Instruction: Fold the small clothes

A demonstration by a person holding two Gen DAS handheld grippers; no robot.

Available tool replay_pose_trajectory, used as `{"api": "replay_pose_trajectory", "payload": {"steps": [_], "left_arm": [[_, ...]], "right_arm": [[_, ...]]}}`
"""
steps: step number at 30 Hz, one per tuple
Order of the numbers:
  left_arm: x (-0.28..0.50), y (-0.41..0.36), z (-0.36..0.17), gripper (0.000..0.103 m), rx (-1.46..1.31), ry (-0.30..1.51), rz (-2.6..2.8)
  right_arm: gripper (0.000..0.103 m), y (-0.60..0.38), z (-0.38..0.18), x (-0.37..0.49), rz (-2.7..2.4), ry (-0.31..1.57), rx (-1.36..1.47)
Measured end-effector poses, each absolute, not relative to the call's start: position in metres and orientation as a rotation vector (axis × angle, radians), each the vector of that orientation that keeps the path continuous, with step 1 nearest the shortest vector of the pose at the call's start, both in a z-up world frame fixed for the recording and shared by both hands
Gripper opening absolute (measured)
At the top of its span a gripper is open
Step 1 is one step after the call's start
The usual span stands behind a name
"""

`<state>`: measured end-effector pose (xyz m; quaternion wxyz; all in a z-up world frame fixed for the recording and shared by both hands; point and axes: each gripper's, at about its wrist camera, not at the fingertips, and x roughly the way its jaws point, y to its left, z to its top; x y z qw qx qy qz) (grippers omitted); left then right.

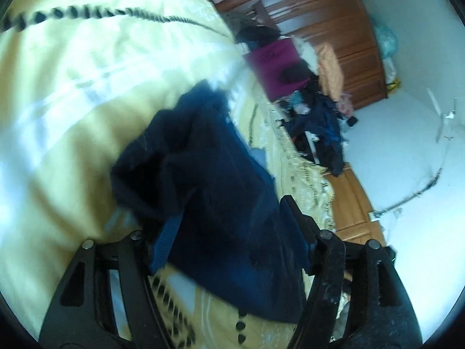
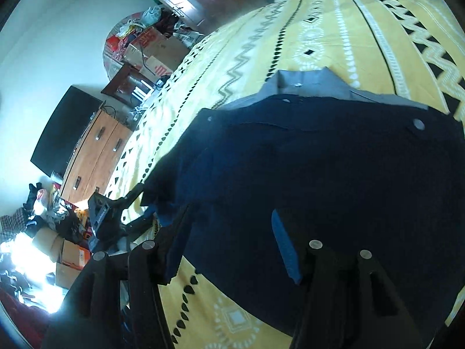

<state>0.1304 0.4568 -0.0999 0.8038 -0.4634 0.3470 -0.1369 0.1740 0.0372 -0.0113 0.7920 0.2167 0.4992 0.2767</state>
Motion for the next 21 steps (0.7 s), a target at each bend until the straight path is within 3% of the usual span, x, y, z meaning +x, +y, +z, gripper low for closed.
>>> {"api": "replay_pose_trajectory", "payload": {"steps": [4, 9, 16, 21], "left_arm": [[0.090, 0.458, -0.089, 0.061, -0.841, 0.841, -0.203], [0.104, 0.485, -0.094, 0.054, -0.804, 0.904, -0.143], [0.112, 0.475, -0.089, 0.084, -0.863, 0.828, -0.148], [0.106, 0.472, -0.094, 0.090, -0.923, 0.781, -0.212]], "right_arm": [[0.068, 0.053, -0.004, 0.181, 0.615, 1.065, 0.456], [0.069, 0.067, -0.018, 0.186, 0.611, 1.092, 0.473], [0.071, 0.075, -0.034, 0.183, 0.609, 1.114, 0.529], [0.078, 0.078, -0.032, 0.182, 0.611, 1.113, 0.517]]}}
